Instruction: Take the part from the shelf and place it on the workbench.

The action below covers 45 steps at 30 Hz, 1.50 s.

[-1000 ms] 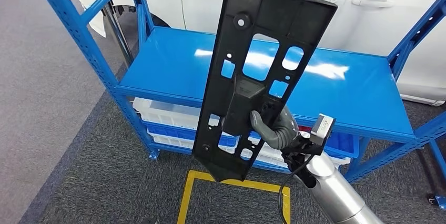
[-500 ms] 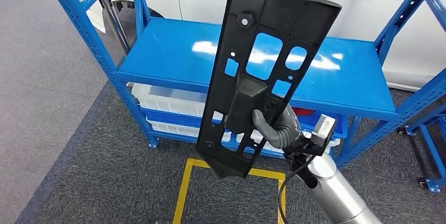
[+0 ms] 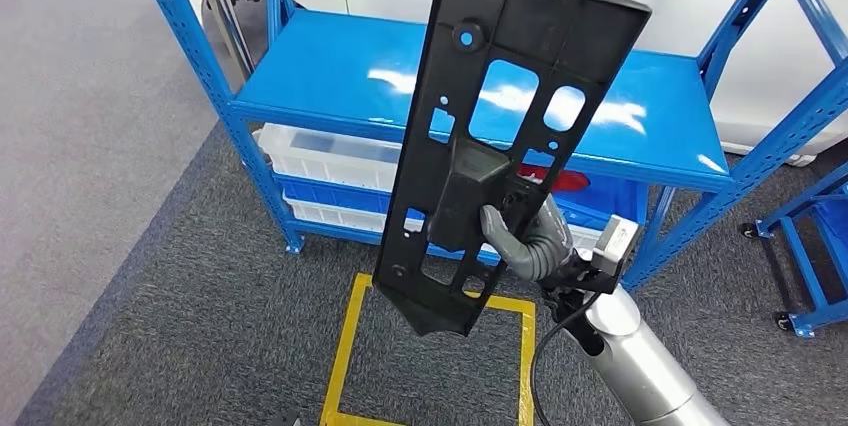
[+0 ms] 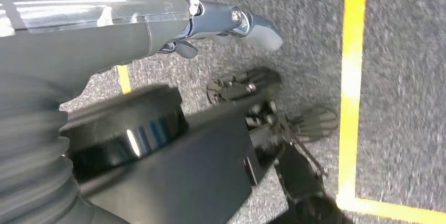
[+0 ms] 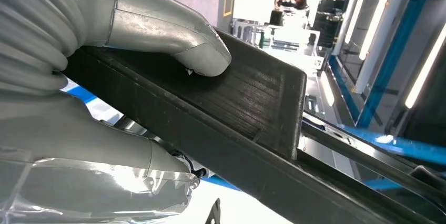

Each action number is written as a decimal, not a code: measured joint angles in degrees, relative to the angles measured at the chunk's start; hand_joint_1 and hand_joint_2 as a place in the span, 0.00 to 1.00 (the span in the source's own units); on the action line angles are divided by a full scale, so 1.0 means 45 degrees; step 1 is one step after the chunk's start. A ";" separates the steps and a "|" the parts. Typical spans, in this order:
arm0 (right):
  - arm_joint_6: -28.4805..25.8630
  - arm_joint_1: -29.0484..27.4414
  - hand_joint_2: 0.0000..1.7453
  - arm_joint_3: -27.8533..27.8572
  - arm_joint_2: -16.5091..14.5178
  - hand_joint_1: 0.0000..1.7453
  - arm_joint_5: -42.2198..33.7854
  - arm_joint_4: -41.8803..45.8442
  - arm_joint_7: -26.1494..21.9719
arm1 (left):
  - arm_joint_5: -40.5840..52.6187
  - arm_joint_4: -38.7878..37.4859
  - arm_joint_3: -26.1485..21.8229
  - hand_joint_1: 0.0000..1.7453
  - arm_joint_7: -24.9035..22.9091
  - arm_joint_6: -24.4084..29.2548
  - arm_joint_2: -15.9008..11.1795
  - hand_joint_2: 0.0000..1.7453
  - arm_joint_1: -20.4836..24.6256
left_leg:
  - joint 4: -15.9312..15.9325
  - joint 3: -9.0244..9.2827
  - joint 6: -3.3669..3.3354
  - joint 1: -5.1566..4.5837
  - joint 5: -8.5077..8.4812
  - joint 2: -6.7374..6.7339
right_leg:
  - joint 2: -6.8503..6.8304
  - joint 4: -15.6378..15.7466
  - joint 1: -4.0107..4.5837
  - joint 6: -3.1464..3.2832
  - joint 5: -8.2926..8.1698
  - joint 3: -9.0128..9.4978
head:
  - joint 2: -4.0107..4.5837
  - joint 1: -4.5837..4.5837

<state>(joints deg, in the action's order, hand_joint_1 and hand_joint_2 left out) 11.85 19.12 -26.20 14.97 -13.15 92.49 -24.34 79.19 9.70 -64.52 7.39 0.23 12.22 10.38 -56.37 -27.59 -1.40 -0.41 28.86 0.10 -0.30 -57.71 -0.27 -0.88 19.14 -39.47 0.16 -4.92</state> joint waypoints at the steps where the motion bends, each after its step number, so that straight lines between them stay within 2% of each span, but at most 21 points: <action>1: 0.0001 -0.0009 1.00 0.0016 -0.0007 1.00 0.0004 -0.0001 0.0000 | -0.0001 0.0000 -0.0001 0.00 0.0000 -0.0002 0.0004 1.00 0.0003 | 0.0056 -0.0137 -0.0108 0.0012 -0.0202 -0.0036 | 0.0022 -0.0232 -0.0012 -0.0067 0.0340 -0.0135 | 0.0000 0.0000; 4: 0.0004 -0.0046 1.00 0.0062 -0.0052 1.00 0.0063 -0.0002 0.0013 | 0.0001 0.0000 -0.0001 0.00 0.0047 -0.0001 0.0018 1.00 0.0010 | 0.0093 -0.0697 -0.0250 0.0010 -0.0718 -0.0093 | 0.0051 -0.2307 -0.0061 -0.0216 0.2235 -0.0669 | -0.0002 0.0000; 5: 0.0005 -0.0066 1.00 0.0079 -0.0061 1.00 0.0106 -0.0001 0.0027 | -0.0002 0.0000 -0.0001 0.00 0.0078 0.0010 0.0024 1.00 0.0001 | 0.0080 -0.0900 -0.0241 0.0008 -0.0852 -0.0095 | 0.0051 -0.3087 -0.0085 -0.0256 0.2512 -0.0761 | -0.0002 0.0000; 7: 0.0017 -0.0102 1.00 0.0122 -0.0063 1.00 0.0190 0.0005 0.0069 | -0.0019 0.0000 -0.0001 0.00 0.0136 0.0072 0.0038 1.00 -0.0009 | 0.0039 -0.1326 -0.0198 0.0010 -0.1113 -0.0099 | 0.0047 -0.3768 -0.0136 -0.0303 0.2082 -0.0551 | -0.0002 0.0000; 9: 0.0076 -0.0118 1.00 0.0165 -0.0063 1.00 0.0204 0.0041 0.0198 | -0.0040 0.0000 -0.0001 0.00 0.0175 0.0128 0.0048 1.00 -0.0008 | -0.0032 -0.1693 -0.0124 0.0010 -0.1354 -0.0144 | -0.0088 -0.2820 -0.0160 -0.0287 0.1418 0.0437 | -0.0002 0.0000; 11: 0.0160 -0.0096 1.00 0.0206 -0.0073 1.00 0.0136 0.0094 0.0420 | -0.0070 0.0000 -0.0001 0.00 0.0209 0.0147 0.0064 1.00 -0.0018 | -0.0135 -0.1903 -0.0031 -0.0034 -0.1515 -0.0231 | -0.0425 -0.0945 -0.0078 -0.0179 0.1736 0.1796 | -0.0002 0.0000; 13: 0.0204 -0.0078 1.00 0.0250 -0.0090 1.00 0.0044 0.0113 0.0567 | -0.0101 0.0000 -0.0001 0.00 0.0241 0.0162 0.0079 1.00 -0.0035 | -0.0185 -0.1964 0.0100 -0.0050 -0.1641 -0.0364 | -0.0555 0.0141 0.0039 0.0014 0.2192 0.2441 | -0.0002 -0.0002; 16: 0.0223 -0.0103 1.00 0.0301 -0.0085 1.00 -0.0022 0.0109 0.0647 | -0.0126 0.0000 -0.0001 0.00 0.0260 0.0171 0.0083 1.00 -0.0031 | -0.0477 -0.2116 0.0329 -0.0002 -0.1434 -0.0426 | -0.0305 0.0299 0.0013 0.0335 0.2021 0.2382 | -0.0002 -0.0001; 19: 0.0223 -0.0136 1.00 0.0323 -0.0012 1.00 -0.0041 0.0109 0.0674 | -0.0134 0.0000 -0.0001 0.00 0.0266 0.0177 0.0081 1.00 -0.0052 | -0.2669 -0.2935 0.0485 0.0053 -0.0072 -0.0200 | -0.0054 0.0307 0.0010 0.0519 0.1813 0.2198 | -0.0002 0.0000; 21: 0.0223 -0.0200 1.00 0.0326 0.0009 1.00 -0.0052 0.0109 0.0681 | -0.0124 0.0000 -0.0001 0.00 0.0251 0.0177 0.0081 1.00 -0.0073 | -0.3901 -0.3335 0.0503 0.0062 0.0339 -0.0159 | 0.0170 0.0263 0.0031 0.0523 0.1736 0.2062 | -0.0001 0.0000; 23: 0.0223 -0.0254 1.00 0.0339 0.0010 1.00 -0.0056 0.0111 0.0684 | -0.0099 0.0000 -0.0001 0.00 0.0231 0.0177 0.0081 1.00 -0.0078 | -0.3320 -0.2884 0.0445 0.0062 -0.0189 -0.0091 | 0.0421 0.0192 0.0034 0.0499 0.1709 0.1978 | -0.0001 0.0000; 25: 0.0223 -0.0271 1.00 0.0359 0.0011 1.00 -0.0063 0.0118 0.0683 | -0.0067 0.0000 -0.0001 0.00 0.0213 0.0177 0.0075 1.00 -0.0076 | -0.1632 -0.1918 0.0315 0.0077 -0.0900 0.0333 | 0.0662 0.0126 0.0026 0.0447 0.1718 0.1920 | -0.0002 0.0000; 28: 0.0220 -0.0329 1.00 0.0401 0.0015 1.00 -0.0091 0.0141 0.0692 | -0.0030 0.0000 -0.0001 0.00 0.0169 0.0177 0.0061 1.00 -0.0088 | -0.0467 -0.1269 0.0208 0.0084 -0.1036 0.0754 | 0.0980 0.0103 -0.0051 0.0252 0.1670 0.1793 | -0.0001 -0.0002; 30: 0.0222 -0.0395 1.00 0.0465 0.0015 1.00 -0.0096 0.0180 0.0697 | -0.0019 0.0002 0.0000 0.00 0.0149 0.0185 0.0059 1.00 -0.0047 | -0.0188 -0.1200 0.0146 0.0095 -0.1025 0.0495 | 0.1056 0.0094 -0.0082 0.0106 0.1669 0.1717 | -0.0001 -0.0004; 32: 0.0230 -0.0410 1.00 0.0554 0.0010 1.00 -0.0093 0.0237 0.0697 | -0.0011 0.0005 0.0004 0.00 0.0145 0.0192 0.0062 1.00 -0.0003 | 0.0073 -0.1108 0.0045 0.0133 -0.1047 0.0235 | 0.0697 -0.0426 -0.0053 -0.0009 0.2022 0.1424 | -0.0002 -0.0002; 35: 0.0233 -0.0469 1.00 0.0634 -0.0120 1.00 -0.0093 0.0281 0.0698 | -0.0002 0.0005 0.0006 0.00 0.0113 0.0192 0.0066 1.00 -0.0041 | 0.0119 -0.1100 -0.0035 0.0122 -0.1048 -0.0151 | 0.0256 -0.2841 -0.0113 -0.0146 0.3087 0.0211 | -0.0002 0.0000; 37: 0.0233 -0.0548 1.00 0.0680 -0.0187 1.00 -0.0093 0.0284 0.0706 | 0.0009 0.0005 0.0007 0.00 0.0096 0.0192 0.0066 1.00 -0.0052 | 0.0088 -0.1105 -0.0027 0.0129 -0.1018 -0.0404 | 0.0198 -0.3719 -0.0200 -0.0253 0.3145 -0.0287 | -0.0002 0.0000; 39: 0.0233 -0.0576 1.00 0.0743 -0.0194 1.00 -0.0095 0.0287 0.0707 | 0.0026 0.0005 0.0011 0.00 0.0086 0.0192 0.0070 1.00 -0.0047 | -0.0010 -0.1103 0.0036 0.0162 -0.0945 -0.0623 | 0.0000 -0.2662 -0.0293 -0.0358 0.2316 0.0179 | -0.0002 0.0000; 41: 0.0228 -0.0577 1.00 0.0821 -0.0194 1.00 -0.0101 0.0298 0.0699 | 0.0054 0.0008 0.0018 0.00 0.0080 0.0189 0.0069 1.00 -0.0042 | -0.0185 -0.1117 0.0165 0.0142 -0.0828 -0.0797 | -0.0644 -0.0949 -0.0271 -0.0368 0.1594 0.0980 | -0.0001 -0.0001; 43: 0.0220 -0.0626 1.00 0.0867 -0.0194 1.00 -0.0115 0.0347 0.0685 | 0.0101 0.0016 0.0034 0.00 0.0072 0.0186 0.0063 1.00 -0.0047 | -0.0300 -0.1139 0.0293 0.0066 -0.0749 -0.0982 | -0.1027 -0.0241 -0.0168 -0.0182 0.1467 0.1250 | -0.0001 -0.0002; 45: 0.0210 -0.0732 1.00 0.0922 -0.0194 1.00 -0.0131 0.0417 0.0675 | 0.0145 0.0019 0.0067 0.00 0.0063 0.0183 0.0062 1.00 -0.0045 | -0.0333 -0.1146 0.0403 0.0048 -0.0700 -0.1235 | -0.0785 -0.0238 -0.0126 0.0069 0.1445 0.1169 | -0.0002 -0.0004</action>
<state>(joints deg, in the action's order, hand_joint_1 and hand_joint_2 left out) 12.79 15.83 -22.05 14.10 -13.74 94.36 -21.31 79.84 9.79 -64.22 7.68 1.05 12.50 10.18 -57.87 -32.75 0.41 -0.19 25.71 -5.45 -3.83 -58.79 -0.84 -0.57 25.64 -34.21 0.15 -4.93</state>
